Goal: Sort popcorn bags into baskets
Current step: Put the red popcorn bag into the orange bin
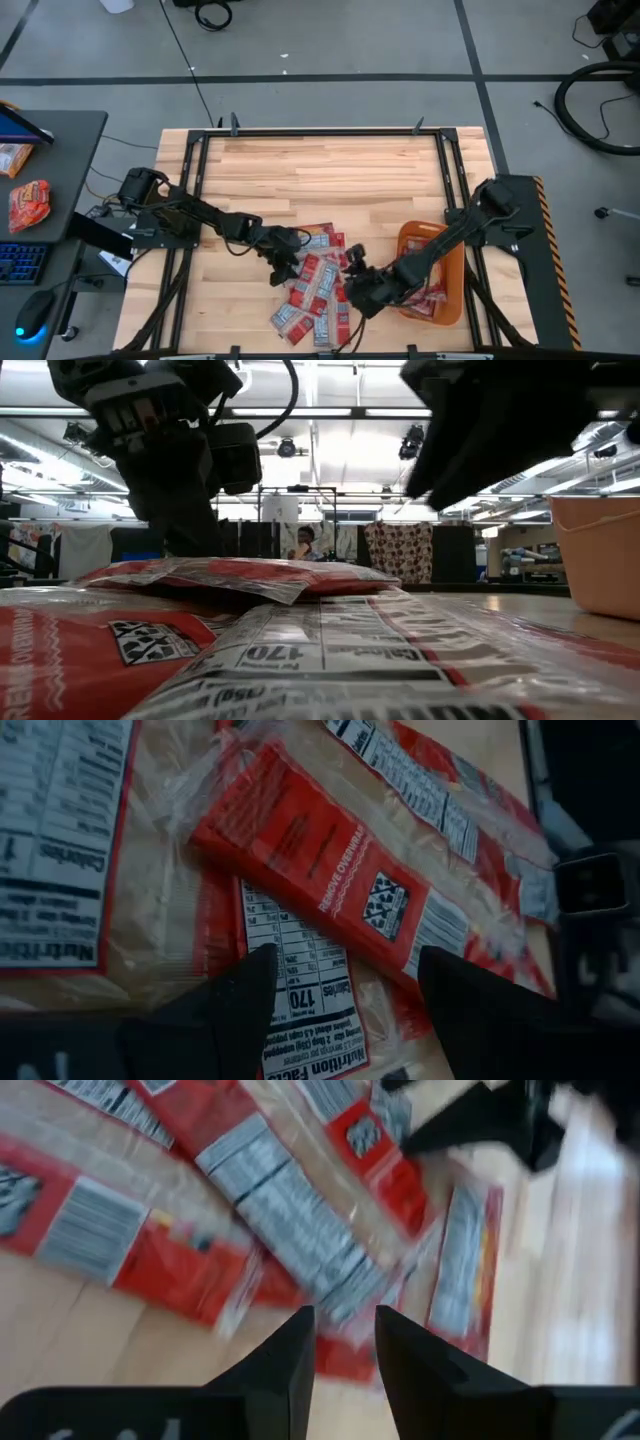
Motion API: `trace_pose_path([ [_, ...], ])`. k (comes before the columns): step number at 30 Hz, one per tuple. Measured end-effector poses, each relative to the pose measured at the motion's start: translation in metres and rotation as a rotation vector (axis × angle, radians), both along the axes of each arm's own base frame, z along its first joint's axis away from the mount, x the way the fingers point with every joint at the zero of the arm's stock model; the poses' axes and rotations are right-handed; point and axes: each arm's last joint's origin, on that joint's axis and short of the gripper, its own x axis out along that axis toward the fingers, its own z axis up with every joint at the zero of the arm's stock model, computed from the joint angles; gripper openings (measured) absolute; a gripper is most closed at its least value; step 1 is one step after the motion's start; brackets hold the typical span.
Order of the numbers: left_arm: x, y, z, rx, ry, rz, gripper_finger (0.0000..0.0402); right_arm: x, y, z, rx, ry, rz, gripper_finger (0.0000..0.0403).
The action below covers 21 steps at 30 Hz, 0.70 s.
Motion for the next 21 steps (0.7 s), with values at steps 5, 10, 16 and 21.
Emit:
trace_pose_path([
  [5, 0.001, 0.000, 0.001, -0.050, 0.016, 0.051, 0.0247, 0.012, 0.009, -0.021, -0.058, -0.004, 0.108, 0.0117],
  [10, 0.001, 0.001, 0.001, -0.034, 0.010, 0.085, 0.0247, 0.019, 0.014, -0.039, -0.055, -0.011, 0.140, 0.0144],
  [16, 0.001, -0.001, 0.001, -0.021, 0.005, 0.095, 0.0247, 0.022, 0.022, -0.044, -0.071, -0.052, 0.177, 0.0178],
  [21, 0.000, -0.004, 0.000, 0.003, 0.004, 0.104, 0.0247, 0.028, 0.021, -0.067, -0.141, -0.044, 0.177, 0.0185],
])
